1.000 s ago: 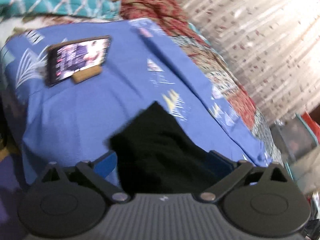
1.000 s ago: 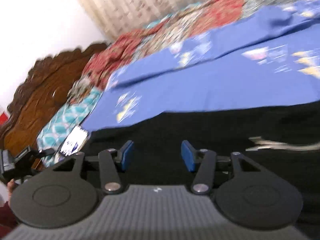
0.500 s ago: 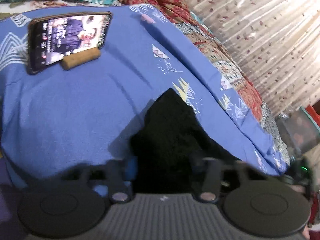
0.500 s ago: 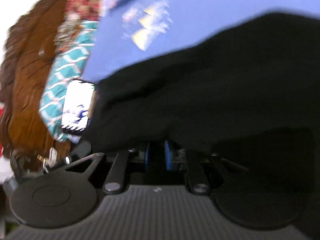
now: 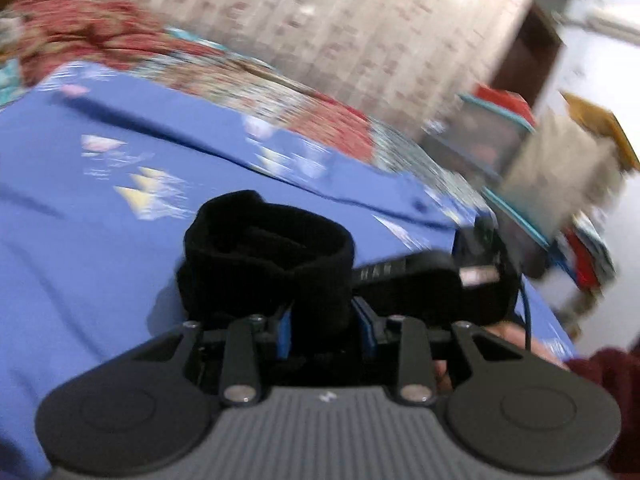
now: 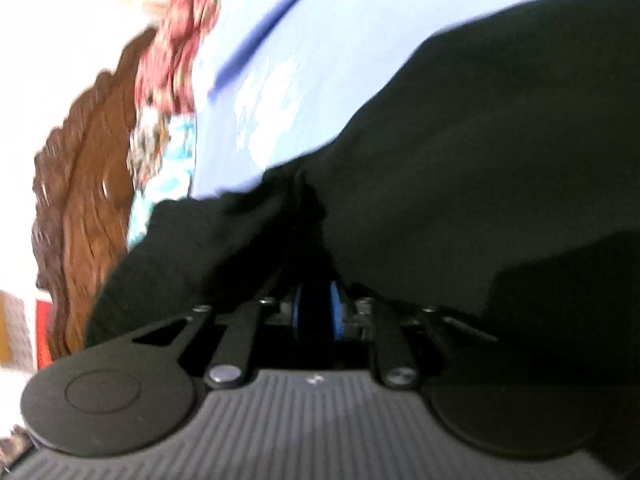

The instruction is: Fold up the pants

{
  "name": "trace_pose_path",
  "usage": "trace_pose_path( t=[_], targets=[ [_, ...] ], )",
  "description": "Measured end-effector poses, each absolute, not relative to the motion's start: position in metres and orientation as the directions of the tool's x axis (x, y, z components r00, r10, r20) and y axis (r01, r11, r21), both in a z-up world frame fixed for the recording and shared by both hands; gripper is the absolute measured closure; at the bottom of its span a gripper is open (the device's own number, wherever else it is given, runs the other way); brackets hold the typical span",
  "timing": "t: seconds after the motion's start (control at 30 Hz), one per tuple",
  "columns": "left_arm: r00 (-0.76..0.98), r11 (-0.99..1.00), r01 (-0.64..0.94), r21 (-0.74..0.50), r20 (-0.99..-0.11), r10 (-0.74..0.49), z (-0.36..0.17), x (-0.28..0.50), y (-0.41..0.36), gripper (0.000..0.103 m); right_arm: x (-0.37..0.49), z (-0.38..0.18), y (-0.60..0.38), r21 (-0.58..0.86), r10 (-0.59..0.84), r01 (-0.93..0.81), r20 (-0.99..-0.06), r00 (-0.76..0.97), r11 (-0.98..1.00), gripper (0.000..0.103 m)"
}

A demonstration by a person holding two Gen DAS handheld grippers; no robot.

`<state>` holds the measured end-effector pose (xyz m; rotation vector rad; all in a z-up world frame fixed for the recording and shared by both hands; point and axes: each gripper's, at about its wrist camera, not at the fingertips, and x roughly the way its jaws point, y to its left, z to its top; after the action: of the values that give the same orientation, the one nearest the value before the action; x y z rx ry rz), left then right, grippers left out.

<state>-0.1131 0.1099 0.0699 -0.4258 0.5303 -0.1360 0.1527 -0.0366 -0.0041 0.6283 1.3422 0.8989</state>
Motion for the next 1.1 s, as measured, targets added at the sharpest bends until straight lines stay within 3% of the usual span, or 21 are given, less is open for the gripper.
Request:
trace_pose_path(
  t=[0.13, 0.17, 0.2, 0.27, 0.33, 0.4, 0.57, 0.77, 0.83, 0.87, 0.9, 0.93, 0.97, 1.1],
  targets=[
    [0.815, 0.918, 0.077, -0.39, -0.506, -0.283, 0.061, -0.091, 0.075, 0.071, 0.162, 0.002, -0.093, 0.855, 0.86, -0.103, -0.499, 0.101, 0.508, 0.076],
    [0.797, 0.92, 0.081, -0.384, -0.53, -0.291, 0.057, -0.085, 0.068, 0.065, 0.162, 0.001, -0.103, 0.857, 0.859, -0.083, -0.497, 0.126, 0.508, 0.069],
    [0.777, 0.923, 0.081, -0.376, -0.556, -0.294, 0.053, -0.078, 0.063, 0.057, 0.162, 0.0, -0.116, 0.86, 0.857, -0.06, -0.493, 0.151, 0.506, 0.051],
    [0.735, 0.921, 0.09, -0.378, -0.599, -0.318, 0.045, -0.067, 0.054, 0.051, 0.16, -0.004, -0.131, 0.883, 0.87, -0.019, -0.458, 0.182, 0.469, 0.036],
    [0.723, 0.917, 0.108, -0.384, -0.602, -0.338, 0.045, -0.068, 0.05, 0.038, 0.159, -0.005, -0.14, 0.898, 0.876, 0.013, -0.433, 0.213, 0.44, 0.034],
    [0.722, 0.916, 0.127, -0.381, -0.598, -0.349, 0.05, -0.072, 0.047, 0.019, 0.157, 0.0, -0.143, 0.91, 0.881, 0.01, -0.403, 0.246, 0.414, 0.023],
    [0.769, 0.894, 0.165, -0.417, -0.513, -0.382, 0.077, -0.102, 0.072, 0.009, 0.151, 0.017, -0.107, 0.857, 0.866, -0.152, -0.464, 0.188, 0.492, 0.018],
    [0.876, 0.858, -0.041, -0.513, -0.431, -0.216, 0.097, -0.161, 0.146, 0.008, 0.128, 0.03, -0.062, 0.682, 0.801, -0.456, -0.585, 0.129, 0.572, 0.014],
    [0.884, 0.829, -0.135, -0.543, -0.444, -0.147, 0.094, -0.174, 0.168, 0.01, 0.12, 0.028, -0.052, 0.565, 0.744, -0.561, -0.652, 0.145, 0.605, 0.023],
    [0.883, 0.817, -0.172, -0.551, -0.453, -0.12, 0.092, -0.177, 0.176, 0.012, 0.116, 0.027, -0.048, 0.518, 0.721, -0.592, -0.674, 0.162, 0.618, 0.052],
    [0.881, 0.803, -0.203, -0.56, -0.462, -0.099, 0.09, -0.179, 0.182, 0.015, 0.115, 0.026, -0.052, 0.488, 0.705, -0.601, -0.685, 0.185, 0.633, 0.066],
    [0.88, 0.788, -0.225, -0.574, -0.467, -0.089, 0.087, -0.179, 0.186, 0.017, 0.119, 0.026, -0.06, 0.509, 0.718, -0.587, -0.67, 0.19, 0.63, 0.074],
    [0.879, 0.775, -0.233, -0.588, -0.468, -0.09, 0.084, -0.177, 0.189, 0.019, 0.125, 0.028, -0.072, 0.555, 0.744, -0.553, -0.638, 0.195, 0.621, 0.08],
    [0.863, 0.759, -0.221, -0.612, -0.486, -0.141, 0.072, -0.147, 0.177, 0.023, 0.133, 0.045, -0.117, 0.653, 0.818, -0.496, -0.493, 0.295, 0.572, 0.081]
  ],
)
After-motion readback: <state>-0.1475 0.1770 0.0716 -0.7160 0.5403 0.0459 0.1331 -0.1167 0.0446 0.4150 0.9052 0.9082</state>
